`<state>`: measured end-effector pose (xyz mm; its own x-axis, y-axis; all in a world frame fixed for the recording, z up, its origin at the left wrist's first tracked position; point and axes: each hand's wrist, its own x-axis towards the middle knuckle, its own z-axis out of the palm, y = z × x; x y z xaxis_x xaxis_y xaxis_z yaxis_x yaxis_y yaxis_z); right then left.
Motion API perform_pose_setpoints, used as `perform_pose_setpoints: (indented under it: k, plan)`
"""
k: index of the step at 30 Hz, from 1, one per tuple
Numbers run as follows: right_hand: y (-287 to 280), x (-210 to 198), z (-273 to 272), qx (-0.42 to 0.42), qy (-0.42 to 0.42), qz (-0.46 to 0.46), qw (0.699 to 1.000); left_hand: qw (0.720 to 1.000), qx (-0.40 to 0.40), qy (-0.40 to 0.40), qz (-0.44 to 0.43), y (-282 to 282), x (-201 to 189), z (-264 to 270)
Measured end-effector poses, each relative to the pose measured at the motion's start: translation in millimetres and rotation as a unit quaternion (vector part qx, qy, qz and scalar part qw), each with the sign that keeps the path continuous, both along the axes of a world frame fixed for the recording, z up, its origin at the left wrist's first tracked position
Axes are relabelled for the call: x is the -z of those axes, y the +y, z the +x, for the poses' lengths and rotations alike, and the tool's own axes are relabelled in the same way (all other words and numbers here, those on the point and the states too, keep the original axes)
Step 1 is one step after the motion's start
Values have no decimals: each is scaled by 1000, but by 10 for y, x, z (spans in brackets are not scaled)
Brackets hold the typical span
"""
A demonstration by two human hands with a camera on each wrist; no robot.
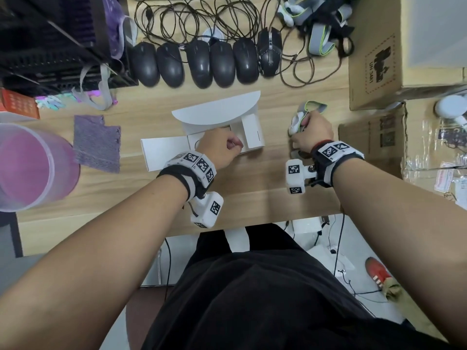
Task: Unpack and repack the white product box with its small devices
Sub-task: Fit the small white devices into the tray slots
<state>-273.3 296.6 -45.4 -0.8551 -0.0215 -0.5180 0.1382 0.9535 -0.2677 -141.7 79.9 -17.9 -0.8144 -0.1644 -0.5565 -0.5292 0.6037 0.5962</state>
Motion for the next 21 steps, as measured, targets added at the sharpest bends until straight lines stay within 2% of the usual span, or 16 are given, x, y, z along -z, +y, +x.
perform_pose_setpoints:
  k: [3,8,10,15,17,19,21]
  plan:
    - [40,-106,87,-7,-23,-67,997,1000,-3,9,30,38,-39,40]
    - [-16,-578,102,-69,26,-210,975,987,-61,13,151,85,-369,27]
    - [-100,-864,63,-84,34,-264,960,975,-93,54,193,80,-589,-22]
    - [-462,-1552,88,-171,-14,-343,923,942,-172,214,194,-184,-1059,-171]
    - [-639,-1690,175,-199,-35,-355,913,931,-166,209,247,-334,-1165,-195]
    - [-810,-1757,287,-223,-52,-367,901,911,-147,178,342,-449,-1197,-168]
    - [-955,-1762,390,-237,-68,-380,891,892,-148,152,400,-558,-1186,-83]
